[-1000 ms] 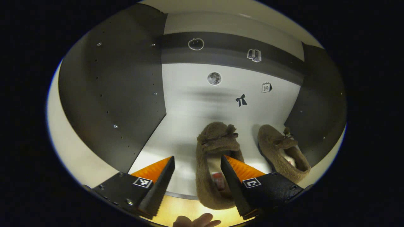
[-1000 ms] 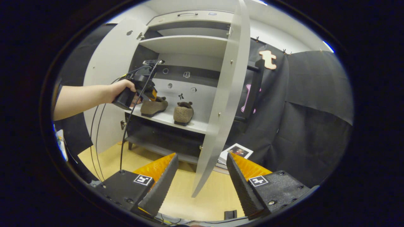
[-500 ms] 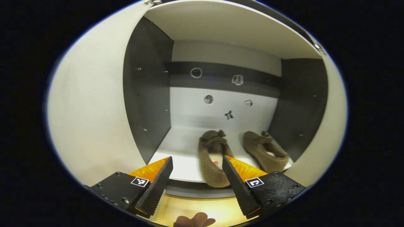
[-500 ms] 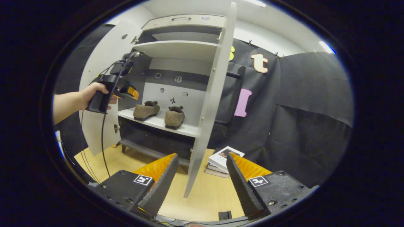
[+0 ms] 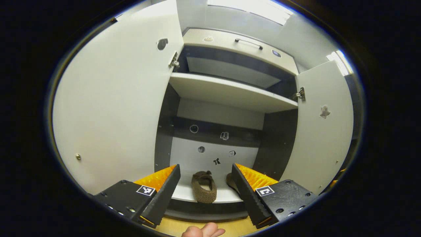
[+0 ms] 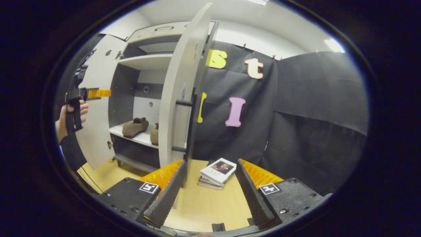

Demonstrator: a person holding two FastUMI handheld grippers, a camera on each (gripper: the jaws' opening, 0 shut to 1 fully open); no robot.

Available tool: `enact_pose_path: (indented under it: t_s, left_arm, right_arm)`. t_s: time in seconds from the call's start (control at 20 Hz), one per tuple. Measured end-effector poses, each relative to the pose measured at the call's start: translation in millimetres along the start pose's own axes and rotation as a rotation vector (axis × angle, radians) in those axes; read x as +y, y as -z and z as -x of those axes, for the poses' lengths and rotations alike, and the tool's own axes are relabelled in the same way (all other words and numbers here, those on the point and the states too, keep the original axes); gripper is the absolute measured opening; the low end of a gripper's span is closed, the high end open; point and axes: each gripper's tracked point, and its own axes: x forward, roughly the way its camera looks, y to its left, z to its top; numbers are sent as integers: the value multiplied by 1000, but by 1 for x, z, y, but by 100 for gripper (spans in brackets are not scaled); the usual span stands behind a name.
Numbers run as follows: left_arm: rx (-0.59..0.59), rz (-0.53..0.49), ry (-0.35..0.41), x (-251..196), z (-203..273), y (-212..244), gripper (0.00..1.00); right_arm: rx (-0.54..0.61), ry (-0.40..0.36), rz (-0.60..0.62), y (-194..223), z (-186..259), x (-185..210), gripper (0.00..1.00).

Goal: Grab one shoe with the right hand and put it into the shoe cabinet, grab the other shoe with the left hand and put it into the shoe cabinet; then close the right door with the right hand and the left door with the left hand.

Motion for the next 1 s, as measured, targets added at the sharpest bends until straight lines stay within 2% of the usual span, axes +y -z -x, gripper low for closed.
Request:
enact_pose_path:
  t_s: [0.15, 0.25, 0.35, 0.4, 0.55, 0.65, 0.8, 1.0]
  left_arm:
    - [-39, -26, 16, -10, 22, -4, 95]
    - [-73, -7, 39, -22, 50, -7, 95]
    - [-117, -37, 49, -36, 74, -1, 95]
    - [-114, -58, 48, -41, 82, 8, 95]
    - [-46, -69, 108, -65, 90, 35, 95]
    - [-22, -47, 91, -61, 86, 39, 94]
    - [-17, -14, 30, -40, 79, 40, 95]
    - [-25, -56, -19, -19, 80, 38, 95]
  right_arm:
    - [-19, -40, 44, -13, -11, 14, 96]
    - [-6, -32, 88, -4, -19, 15, 96]
    - [11, -31, 99, 5, -25, 17, 96]
    - [20, -31, 95, 9, -30, 17, 94]
    - [38, -49, 32, 14, -38, 19, 94]
    - [41, -70, -16, 12, -41, 25, 92]
    - [28, -83, 2, 9, -43, 35, 90]
    - [20, -138, 27, 6, -44, 61, 86]
